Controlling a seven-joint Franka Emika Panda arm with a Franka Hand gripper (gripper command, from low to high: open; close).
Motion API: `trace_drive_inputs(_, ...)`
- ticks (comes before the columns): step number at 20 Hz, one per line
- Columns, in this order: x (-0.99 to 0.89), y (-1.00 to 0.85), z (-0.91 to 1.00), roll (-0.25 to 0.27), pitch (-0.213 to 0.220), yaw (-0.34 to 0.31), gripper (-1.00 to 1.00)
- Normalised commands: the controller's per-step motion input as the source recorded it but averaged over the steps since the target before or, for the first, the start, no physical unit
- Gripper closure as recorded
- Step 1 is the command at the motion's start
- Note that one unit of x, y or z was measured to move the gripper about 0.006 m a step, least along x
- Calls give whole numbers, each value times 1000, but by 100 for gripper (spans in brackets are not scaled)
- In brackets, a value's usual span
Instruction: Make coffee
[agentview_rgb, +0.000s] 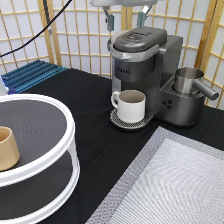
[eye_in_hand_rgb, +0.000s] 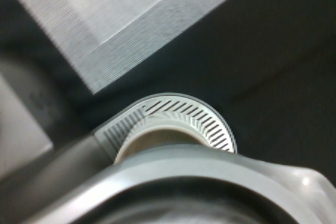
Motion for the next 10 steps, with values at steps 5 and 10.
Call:
trace_drive_inputs(5,-209,-164,-66,-70,-56,248,-100)
trace_drive_inputs(10,-218,-147,-254,-112,-50,4,-100)
